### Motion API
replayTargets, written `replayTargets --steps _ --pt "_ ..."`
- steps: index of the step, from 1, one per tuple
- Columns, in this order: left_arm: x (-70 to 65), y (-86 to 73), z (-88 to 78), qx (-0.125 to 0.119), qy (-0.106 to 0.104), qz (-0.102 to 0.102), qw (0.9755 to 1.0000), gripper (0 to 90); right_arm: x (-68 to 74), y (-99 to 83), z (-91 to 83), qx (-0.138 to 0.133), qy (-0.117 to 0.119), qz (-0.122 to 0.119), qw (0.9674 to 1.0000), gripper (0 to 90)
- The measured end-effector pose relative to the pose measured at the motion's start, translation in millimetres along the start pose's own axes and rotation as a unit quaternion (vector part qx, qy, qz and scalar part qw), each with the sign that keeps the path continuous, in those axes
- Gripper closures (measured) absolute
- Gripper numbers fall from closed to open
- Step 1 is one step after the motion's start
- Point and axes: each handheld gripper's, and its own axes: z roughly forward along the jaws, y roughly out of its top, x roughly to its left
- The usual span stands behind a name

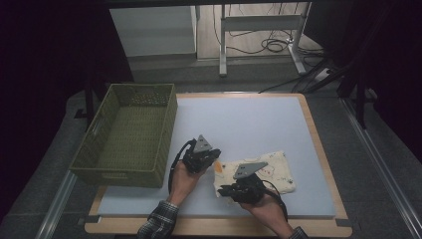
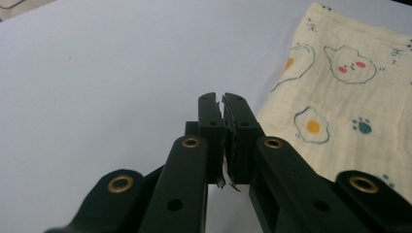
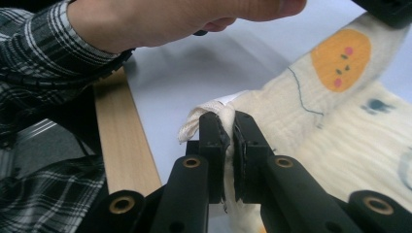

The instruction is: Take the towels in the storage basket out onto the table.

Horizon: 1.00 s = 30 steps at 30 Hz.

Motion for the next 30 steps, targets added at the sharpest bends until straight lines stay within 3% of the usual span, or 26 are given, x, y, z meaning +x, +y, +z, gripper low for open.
replayTargets --steps 14,30 --pt "-20.4 25.3 41.3 -0.003 -0.028 0.024 0.9993 86.8 -20.5 -31.0 -38.4 -0.02 -0.046 0.038 0.998 83.8" --pt "-49.9 64.1 83.0 -0.011 -0.055 0.056 0.9968 86.6 -40.4 -63.9 -86.0 -0.041 -0.104 0.067 0.9915 83.7"
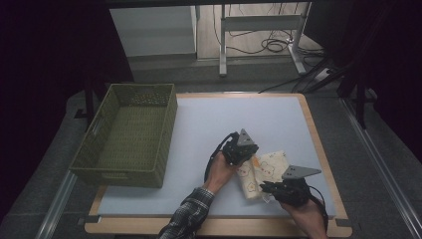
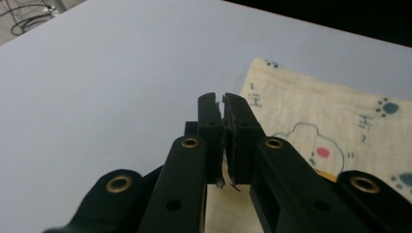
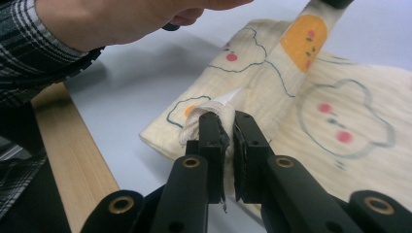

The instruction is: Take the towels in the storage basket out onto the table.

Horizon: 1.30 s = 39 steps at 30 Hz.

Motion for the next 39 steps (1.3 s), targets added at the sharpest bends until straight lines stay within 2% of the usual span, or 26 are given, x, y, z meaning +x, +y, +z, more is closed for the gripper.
replayTargets --steps 8,16,23,27,29,32,36,39 --pt "-8.2 15.8 21.7 0.011 -0.007 0.016 0.9998 86.4 -15.8 -9.6 -17.5 -0.003 -0.023 0.015 0.9996 83.6" --pt "-14.8 27.2 41.2 0.023 -0.01 0.025 0.9994 86.2 -26.6 -15.8 -26.1 0.0 -0.038 0.023 0.999 83.4" --pt "-18.0 33.2 51.2 0.024 -0.011 0.027 0.9993 86.2 -33.7 -19.3 -31.6 0.0 -0.049 0.03 0.9984 83.3" --pt "-18.9 33.9 56.4 0.029 -0.014 0.02 0.9993 85.2 -36.7 -21.3 -33.9 0.005 -0.053 0.035 0.998 82.7" --pt "-18.9 32.9 58.3 0.027 -0.012 0.014 0.9995 79.4 -38.2 -23.0 -32.5 0.007 -0.056 0.034 0.9978 80.8" --pt "-15.3 33.1 55.0 0.011 -0.013 -0.01 0.9998 63.4 -40.3 -25.3 -32.8 0.008 -0.067 0.038 0.997 72.8" --pt "-10.1 33.7 46.0 0.003 -0.009 -0.02 0.9998 58.0 -45.0 -27.3 -41.7 0.008 -0.086 0.04 0.9955 66.7" --pt "-7.9 30.9 38.8 0.007 -0.004 -0.015 0.9999 53.8 -49.6 -29.5 -50.7 0.009 -0.098 0.045 0.9941 65.2"
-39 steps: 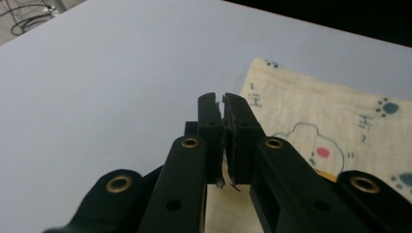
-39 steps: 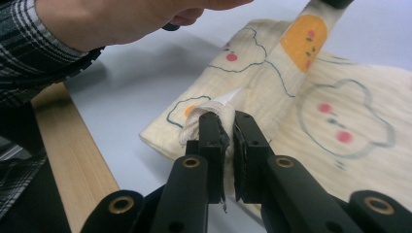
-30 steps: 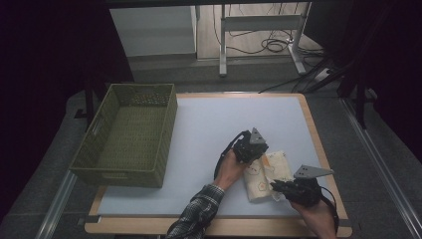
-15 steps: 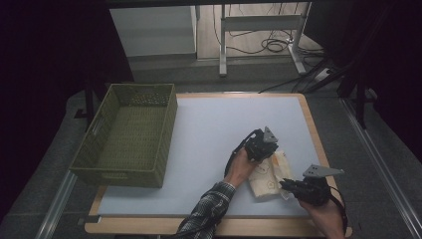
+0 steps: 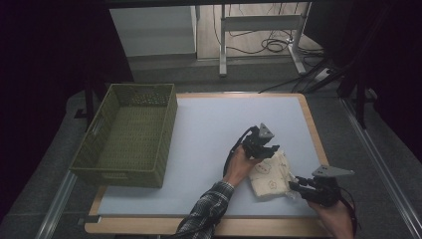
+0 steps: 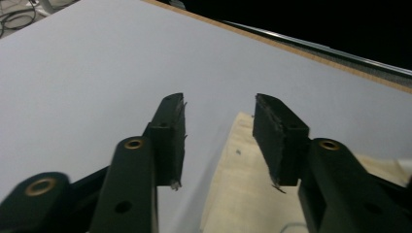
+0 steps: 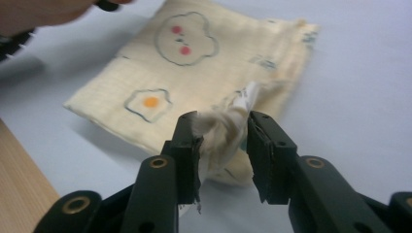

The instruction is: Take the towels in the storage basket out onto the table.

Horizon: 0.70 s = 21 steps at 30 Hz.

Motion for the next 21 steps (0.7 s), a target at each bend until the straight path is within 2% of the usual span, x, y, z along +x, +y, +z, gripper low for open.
replayTargets --steps 5,7,10,12,16,19,20,21 --pt "6.7 -11.1 -18.0 0.013 0.016 0.006 0.9998 47.7 -13.9 -4.0 -16.6 0.003 -0.034 0.005 0.9994 65.1" --pt "10.6 -17.0 -26.4 0.016 0.025 0.004 0.9996 42.8 -17.5 -2.7 -21.1 0.001 -0.041 0.007 0.9991 65.1" --pt "16.7 -25.1 -36.4 0.02 0.031 -0.006 0.9993 38.5 -19.2 5.2 -19.8 -0.006 -0.039 0.009 0.9992 65.5" --pt "20.4 -30.8 -42.0 0.02 0.032 -0.014 0.9992 37.2 -18.7 12.0 -12.5 -0.007 -0.035 0.008 0.9993 65.5" --pt "25.9 -42.4 -49.1 0.02 0.031 -0.028 0.9989 37.7 -16.9 27.2 18.1 0.005 -0.027 0.005 0.9996 62.7" --pt "29.0 -49.6 -51.3 0.022 0.028 -0.036 0.9987 37.7 -17.1 32.1 39.7 0.026 -0.042 -0.004 0.9988 63.0" --pt "29.3 -51.0 -51.9 0.022 0.029 -0.038 0.9986 37.7 -17.4 32.2 45.0 0.031 -0.046 -0.005 0.9984 67.4" --pt "30.1 -52.8 -52.4 0.021 0.028 -0.039 0.9986 37.7 -17.6 31.9 48.0 0.037 -0.044 -0.006 0.9983 76.8"
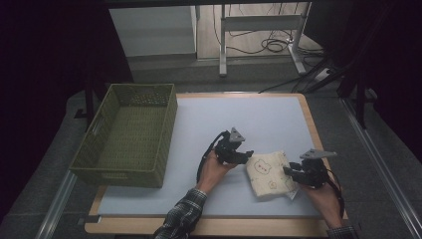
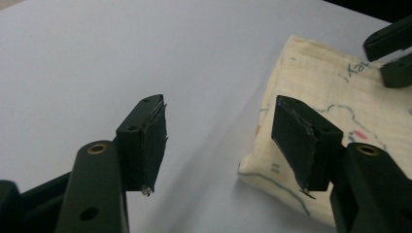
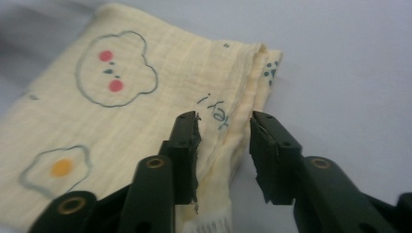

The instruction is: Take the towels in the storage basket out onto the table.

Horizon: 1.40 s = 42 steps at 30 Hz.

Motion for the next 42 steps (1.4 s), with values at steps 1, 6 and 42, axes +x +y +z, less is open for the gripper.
replayTargets --steps 1,6,42 --pt "0.7 -1.5 -0.7 0.0 -0.001 -0.003 1.0 37.7 0.7 -0.3 3.1 0.004 -0.002 -0.004 1.0 83.8" --pt "0.9 -2.3 -5.3 -0.008 -0.009 -0.007 0.9999 37.7 5.3 1.9 -5.1 -0.013 -0.019 -0.017 0.9996 87.8" --pt "-2.5 -22.0 21.1 0.044 -0.031 -0.011 0.9985 46.9 16.0 -38.5 -22.2 0.008 -0.005 0.02 0.9998 64.9"
